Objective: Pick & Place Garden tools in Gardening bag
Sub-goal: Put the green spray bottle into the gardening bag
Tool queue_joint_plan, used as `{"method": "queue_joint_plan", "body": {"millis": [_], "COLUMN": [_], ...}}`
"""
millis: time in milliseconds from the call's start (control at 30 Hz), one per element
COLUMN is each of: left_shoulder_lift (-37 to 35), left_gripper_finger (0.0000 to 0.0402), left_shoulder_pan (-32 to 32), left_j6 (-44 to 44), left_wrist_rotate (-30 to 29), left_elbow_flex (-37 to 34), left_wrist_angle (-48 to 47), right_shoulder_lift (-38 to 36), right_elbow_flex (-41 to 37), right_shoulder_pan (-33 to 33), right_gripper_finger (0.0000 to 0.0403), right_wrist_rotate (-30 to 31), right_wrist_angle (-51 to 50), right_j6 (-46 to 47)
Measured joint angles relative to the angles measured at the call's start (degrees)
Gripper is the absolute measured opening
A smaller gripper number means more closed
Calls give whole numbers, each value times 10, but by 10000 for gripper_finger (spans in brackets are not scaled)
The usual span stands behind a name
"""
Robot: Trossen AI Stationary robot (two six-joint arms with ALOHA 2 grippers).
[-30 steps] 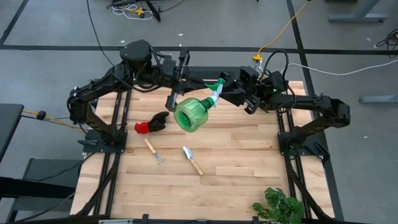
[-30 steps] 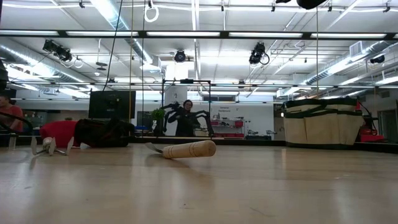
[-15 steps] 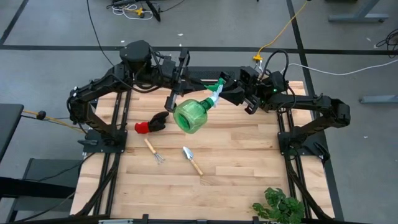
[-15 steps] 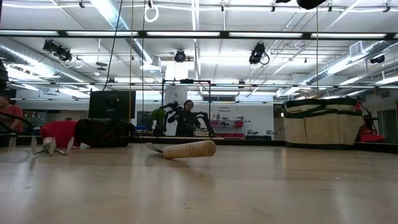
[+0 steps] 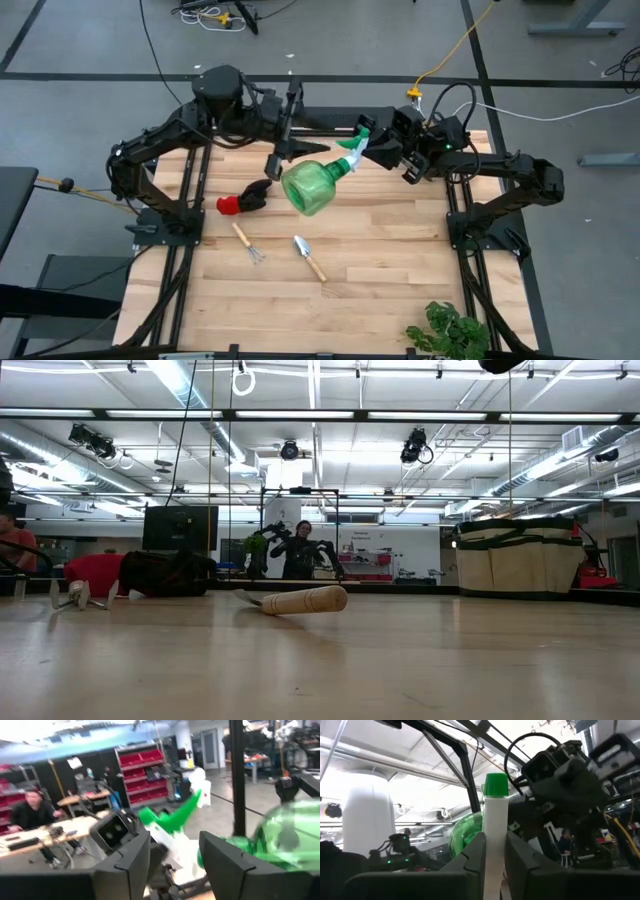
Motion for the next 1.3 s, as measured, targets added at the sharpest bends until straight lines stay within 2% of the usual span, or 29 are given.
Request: {"method": "queue_joint_plan", "body": {"millis": [267,467,700,933,1100,1300], "left_shoulder_lift": [-45,-73,-74,-76,-76,-76], "left_gripper_finger": [180,177,177,177,177,177], "left_shoulder_pan": [0,0,0,0,0,0], "left_j6": [5,0,-3,-3,-4,-3], "left_wrist_rotate": [-40,-42,-44,-52,-54,-66], "left_elbow_flex": [0,0,0,0,0,0], "left_wrist_angle": [-43,-62,-65,-73,-73,-78], "right_shoulder_lift": [-1,-1,-6,-37,-63,-81], "right_elbow_flex": [0,0,0,0,0,0], "right_shoulder_pan": [-9,-19,-39,-84,-126,-169], "right_gripper_finger": [51,51,48,48,47,47], "right_wrist_rotate": [-27,-33,-48,-63,-77,-78], "right_wrist_angle": [1,2,12,8,-39,-141], "right_j6": [11,12,9,9,-1,-41]}}
